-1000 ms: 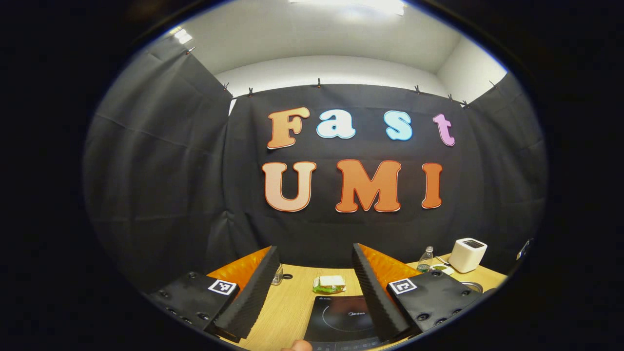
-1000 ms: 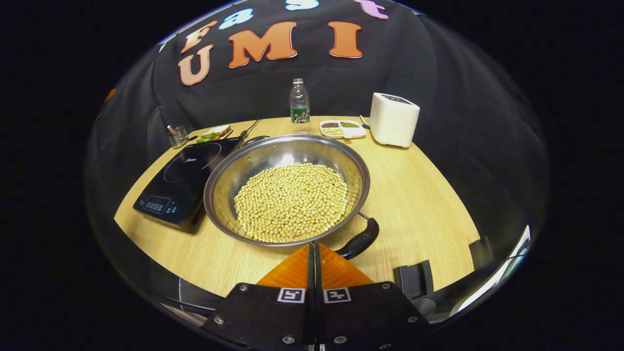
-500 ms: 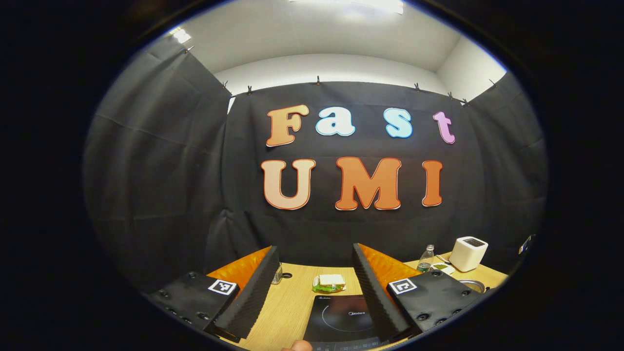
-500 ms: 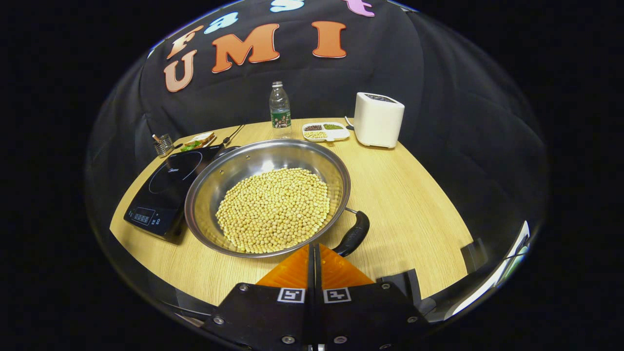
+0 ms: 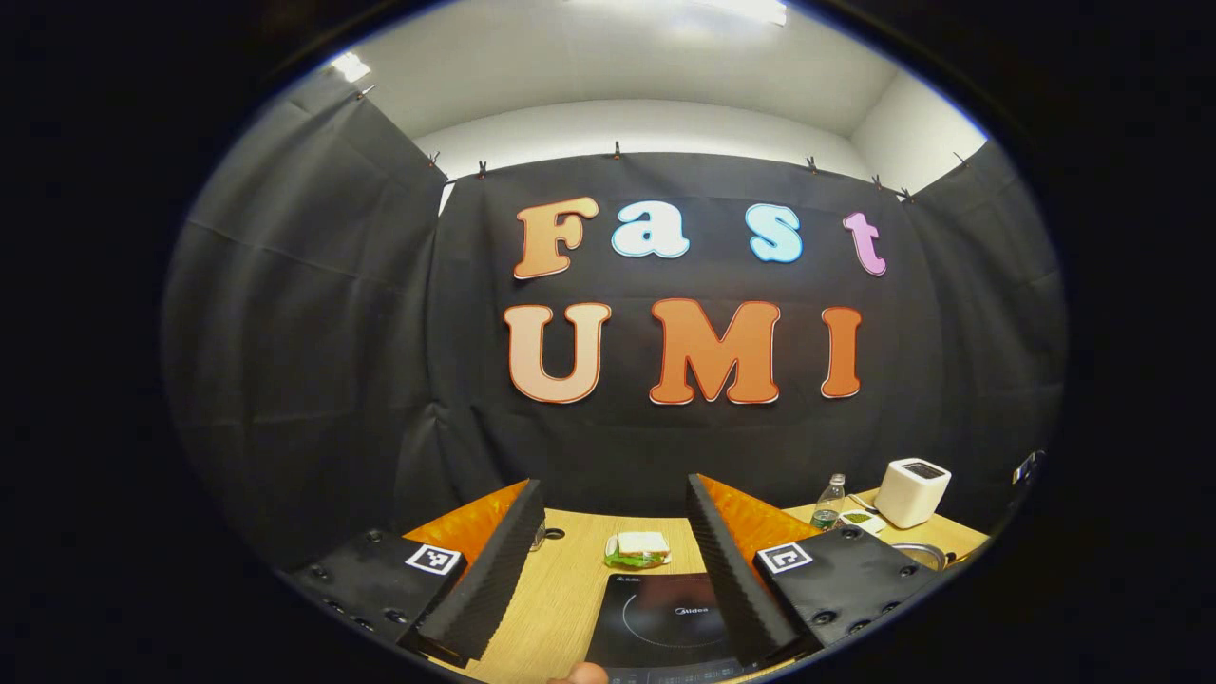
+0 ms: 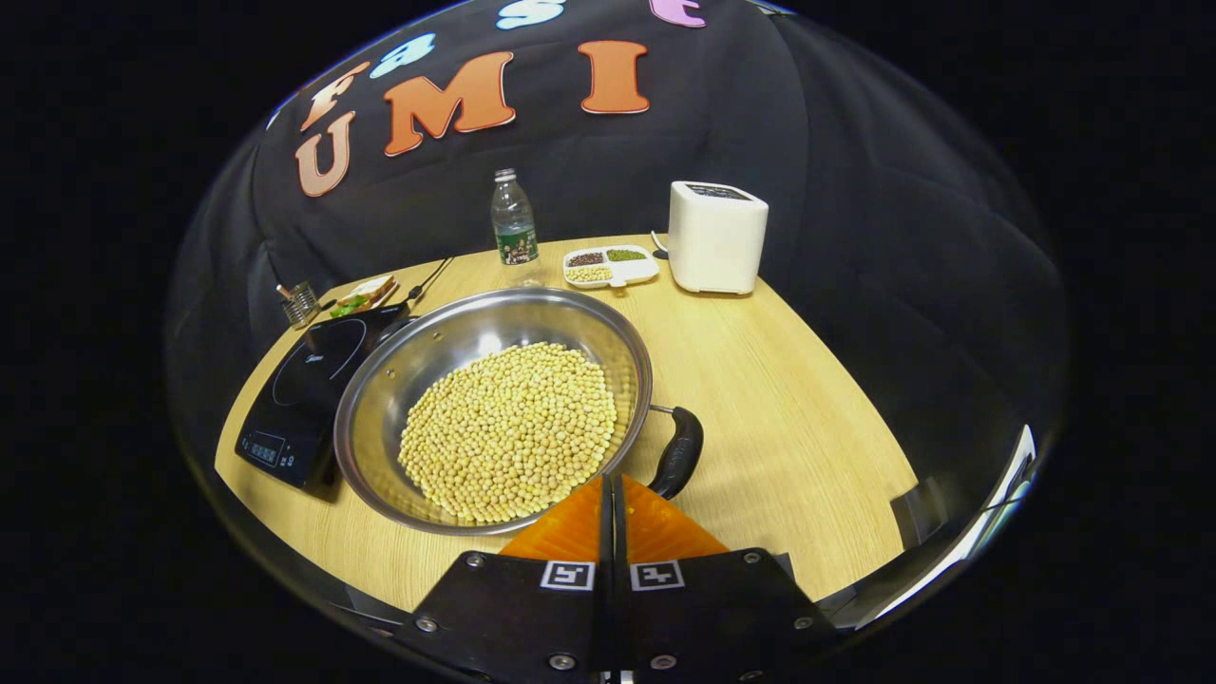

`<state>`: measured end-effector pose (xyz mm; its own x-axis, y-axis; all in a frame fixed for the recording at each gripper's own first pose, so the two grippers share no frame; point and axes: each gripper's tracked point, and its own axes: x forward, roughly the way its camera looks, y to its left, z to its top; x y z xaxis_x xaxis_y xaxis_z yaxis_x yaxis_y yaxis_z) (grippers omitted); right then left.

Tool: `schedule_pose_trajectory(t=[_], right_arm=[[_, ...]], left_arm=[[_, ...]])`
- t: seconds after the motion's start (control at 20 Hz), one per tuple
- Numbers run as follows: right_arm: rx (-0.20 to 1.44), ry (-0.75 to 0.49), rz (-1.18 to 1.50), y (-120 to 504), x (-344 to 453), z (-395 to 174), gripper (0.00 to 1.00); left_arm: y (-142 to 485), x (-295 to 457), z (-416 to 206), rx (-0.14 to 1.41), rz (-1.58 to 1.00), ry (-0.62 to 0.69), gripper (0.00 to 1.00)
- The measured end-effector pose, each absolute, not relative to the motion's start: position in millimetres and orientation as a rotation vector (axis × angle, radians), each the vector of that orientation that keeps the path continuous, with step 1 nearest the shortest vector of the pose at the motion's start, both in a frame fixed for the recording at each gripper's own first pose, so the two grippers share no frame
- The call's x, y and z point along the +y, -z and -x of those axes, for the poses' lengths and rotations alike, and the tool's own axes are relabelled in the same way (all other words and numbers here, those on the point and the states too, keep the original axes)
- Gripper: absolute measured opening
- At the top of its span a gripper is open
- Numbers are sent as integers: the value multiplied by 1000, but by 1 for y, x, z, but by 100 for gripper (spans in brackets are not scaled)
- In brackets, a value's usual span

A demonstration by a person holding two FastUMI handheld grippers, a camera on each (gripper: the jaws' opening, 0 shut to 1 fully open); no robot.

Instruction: First push the handle of the pot to place it horizontally, then grasp the pot with both hands and set it on the induction cooktop.

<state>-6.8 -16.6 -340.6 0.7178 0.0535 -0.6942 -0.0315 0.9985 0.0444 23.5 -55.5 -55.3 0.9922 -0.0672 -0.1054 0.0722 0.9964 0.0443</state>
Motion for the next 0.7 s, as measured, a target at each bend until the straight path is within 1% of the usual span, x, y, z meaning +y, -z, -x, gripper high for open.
schedule_pose_trajectory(t=[0.7], right_arm=[[761,-17,14,344,-42,-35,0]], left_arm=[[70,-64,-40,128,-33,75,97]])
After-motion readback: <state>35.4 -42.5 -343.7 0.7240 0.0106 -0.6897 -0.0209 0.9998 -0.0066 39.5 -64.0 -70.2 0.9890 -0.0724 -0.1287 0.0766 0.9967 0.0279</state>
